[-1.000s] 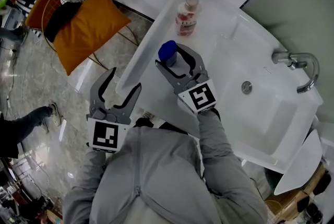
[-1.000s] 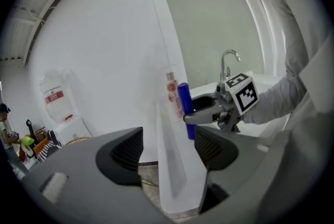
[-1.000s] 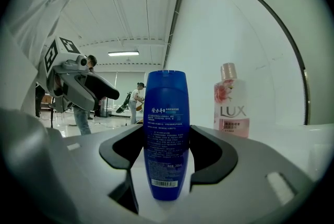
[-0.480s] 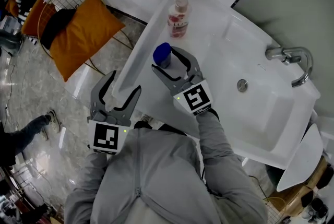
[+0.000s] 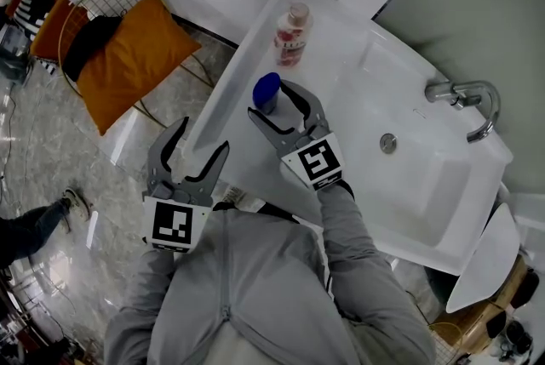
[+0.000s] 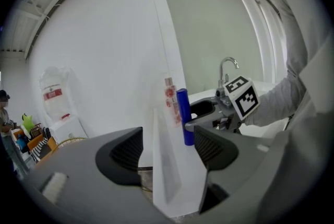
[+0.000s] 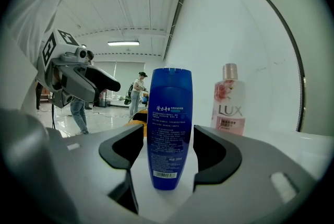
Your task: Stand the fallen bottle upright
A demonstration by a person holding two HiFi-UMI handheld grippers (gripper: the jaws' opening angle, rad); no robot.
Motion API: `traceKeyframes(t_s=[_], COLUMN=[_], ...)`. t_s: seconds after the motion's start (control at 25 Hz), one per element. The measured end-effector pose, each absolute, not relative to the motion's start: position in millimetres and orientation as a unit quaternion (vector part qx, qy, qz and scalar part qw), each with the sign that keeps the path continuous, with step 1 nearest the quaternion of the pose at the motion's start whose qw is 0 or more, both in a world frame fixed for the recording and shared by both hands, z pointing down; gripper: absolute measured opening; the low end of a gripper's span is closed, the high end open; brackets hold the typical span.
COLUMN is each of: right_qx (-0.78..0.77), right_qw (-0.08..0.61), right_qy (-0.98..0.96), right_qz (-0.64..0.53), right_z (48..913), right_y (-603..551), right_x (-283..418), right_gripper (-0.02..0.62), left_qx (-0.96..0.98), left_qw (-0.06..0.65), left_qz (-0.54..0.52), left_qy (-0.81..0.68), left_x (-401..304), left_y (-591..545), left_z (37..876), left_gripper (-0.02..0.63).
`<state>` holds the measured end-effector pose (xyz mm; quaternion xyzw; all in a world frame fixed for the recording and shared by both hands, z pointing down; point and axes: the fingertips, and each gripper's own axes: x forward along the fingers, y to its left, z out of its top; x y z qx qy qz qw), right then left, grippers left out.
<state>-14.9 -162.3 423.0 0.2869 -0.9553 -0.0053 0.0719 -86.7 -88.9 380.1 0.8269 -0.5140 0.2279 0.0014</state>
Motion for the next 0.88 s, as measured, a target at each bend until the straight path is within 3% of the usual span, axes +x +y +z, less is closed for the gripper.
traceKeyframes(t_s=[0.44,0.88], right_qx=[0.318,0.405], right_qw=[0.084,0.048], right_qy=[-0.944,-0.913], right_qz=[-0.011,-0.009], right_z=[408.9,371.0], right_y=[-150.8,-129.8], right_x=[3.9,46.0], right_gripper=[0.279,0.278], left_qx=[0.838,0.857], left_qw=[-0.004,-0.011], left_qz=[0.201,0.174], left_qy=[-0.507,-0.484], left_x=[-87.0,-78.9], left_y=[-89.1,-97.6], left_z=[375.1,368.4], left_gripper=[0.337,0.337])
